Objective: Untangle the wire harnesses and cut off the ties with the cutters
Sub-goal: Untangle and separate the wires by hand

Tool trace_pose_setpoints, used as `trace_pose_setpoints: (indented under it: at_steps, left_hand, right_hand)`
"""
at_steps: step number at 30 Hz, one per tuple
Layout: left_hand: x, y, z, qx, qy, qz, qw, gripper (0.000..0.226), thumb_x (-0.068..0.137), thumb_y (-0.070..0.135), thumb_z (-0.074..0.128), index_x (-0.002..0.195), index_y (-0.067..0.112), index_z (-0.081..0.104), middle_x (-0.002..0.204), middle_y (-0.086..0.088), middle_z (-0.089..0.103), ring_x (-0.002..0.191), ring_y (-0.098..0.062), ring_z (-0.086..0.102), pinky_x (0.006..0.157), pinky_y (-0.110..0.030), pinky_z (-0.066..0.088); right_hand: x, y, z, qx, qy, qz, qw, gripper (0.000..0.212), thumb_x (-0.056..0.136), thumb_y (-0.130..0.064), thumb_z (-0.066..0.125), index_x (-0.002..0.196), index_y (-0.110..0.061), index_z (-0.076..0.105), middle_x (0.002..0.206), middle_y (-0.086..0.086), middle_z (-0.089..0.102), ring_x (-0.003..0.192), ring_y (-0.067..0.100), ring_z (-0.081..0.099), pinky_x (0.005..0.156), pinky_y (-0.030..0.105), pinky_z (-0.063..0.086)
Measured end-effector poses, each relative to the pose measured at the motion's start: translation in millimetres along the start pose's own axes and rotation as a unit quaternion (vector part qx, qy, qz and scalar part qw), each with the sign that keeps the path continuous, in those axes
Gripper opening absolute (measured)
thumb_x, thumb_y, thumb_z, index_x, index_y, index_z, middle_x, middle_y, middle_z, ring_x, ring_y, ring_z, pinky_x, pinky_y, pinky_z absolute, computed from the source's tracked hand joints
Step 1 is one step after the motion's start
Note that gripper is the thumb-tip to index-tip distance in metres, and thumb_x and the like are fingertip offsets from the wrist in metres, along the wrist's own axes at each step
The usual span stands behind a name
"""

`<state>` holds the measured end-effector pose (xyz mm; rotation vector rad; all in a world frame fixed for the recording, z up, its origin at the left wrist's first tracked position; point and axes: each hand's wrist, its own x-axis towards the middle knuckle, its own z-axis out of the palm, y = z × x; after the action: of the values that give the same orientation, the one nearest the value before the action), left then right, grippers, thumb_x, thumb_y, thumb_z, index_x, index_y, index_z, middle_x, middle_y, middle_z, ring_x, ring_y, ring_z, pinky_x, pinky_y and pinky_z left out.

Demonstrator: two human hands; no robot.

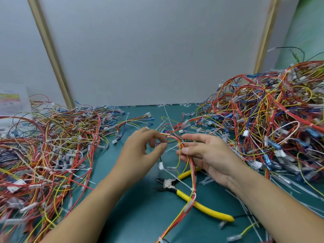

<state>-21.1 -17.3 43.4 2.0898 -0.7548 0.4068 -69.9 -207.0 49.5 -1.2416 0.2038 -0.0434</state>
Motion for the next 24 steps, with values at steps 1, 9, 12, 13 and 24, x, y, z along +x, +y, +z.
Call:
trace_pose_setpoints:
  at_steps: [1, 9, 12, 13, 24]
  left_hand:
    - [-1.0, 1.3, 0.2, 0.013, -0.003, 0.018, 1.000, 0.008, 0.086, 0.037, 0.066, 0.085, 0.032, 0.071, 0.077, 0.006, 0.050, 0.078, -0.004, 0.048, 0.070, -0.017, 0.034]
    - [-3.7, 8.5, 2.0, -0.094, -0.066, 0.007, 0.993, 0.033, 0.089, 0.051, 0.058, 0.075, 0.027, 0.075, 0.072, 0.001, 0.046, 0.069, -0.005, 0.043, 0.064, -0.016, 0.033]
    - [-5.6, 9.2, 3.8, -0.064, -0.095, 0.025, 0.993, 0.021, 0.087, 0.044, 0.063, 0.070, 0.033, 0.070, 0.071, 0.006, 0.047, 0.072, -0.007, 0.041, 0.065, -0.018, 0.032]
    - [-5.9, 9.5, 3.9, -0.069, -0.099, 0.024, 0.992, 0.019, 0.087, 0.043, 0.063, 0.070, 0.036, 0.068, 0.070, 0.010, 0.045, 0.072, -0.006, 0.040, 0.065, -0.017, 0.031]
    - [-5.8, 9.7, 0.9, -0.065, -0.095, 0.027, 0.993, 0.024, 0.089, 0.042, 0.064, 0.076, 0.024, 0.072, 0.080, -0.001, 0.044, 0.081, -0.014, 0.044, 0.074, -0.025, 0.034]
  right_hand:
    - [-0.2, 0.1, 0.2, 0.006, -0.007, -0.006, 1.000, 0.033, 0.083, 0.020, 0.061, 0.110, 0.001, 0.064, 0.085, 0.013, 0.075, 0.073, 0.025, 0.075, 0.059, 0.027, 0.061]
    - [-4.1, 3.6, 3.5, -0.067, -0.023, -0.099, 0.993, 0.031, 0.084, 0.015, 0.064, 0.107, -0.005, 0.069, 0.102, 0.025, 0.072, 0.084, 0.031, 0.074, 0.068, 0.033, 0.062]
    - [-4.3, 5.6, 4.3, -0.102, -0.032, -0.132, 0.986, 0.032, 0.083, 0.009, 0.068, 0.108, -0.010, 0.071, 0.090, 0.016, 0.069, 0.080, 0.026, 0.073, 0.075, 0.039, 0.063]
    - [-4.4, 5.5, 4.0, -0.110, -0.033, -0.140, 0.983, 0.032, 0.084, 0.008, 0.069, 0.109, -0.011, 0.071, 0.088, 0.012, 0.069, 0.079, 0.024, 0.073, 0.076, 0.042, 0.063]
    - [-3.2, 6.9, 2.8, -0.099, -0.049, -0.155, 0.982, 0.028, 0.088, 0.003, 0.068, 0.111, -0.012, 0.070, 0.084, 0.014, 0.070, 0.081, 0.028, 0.071, 0.067, 0.040, 0.062]
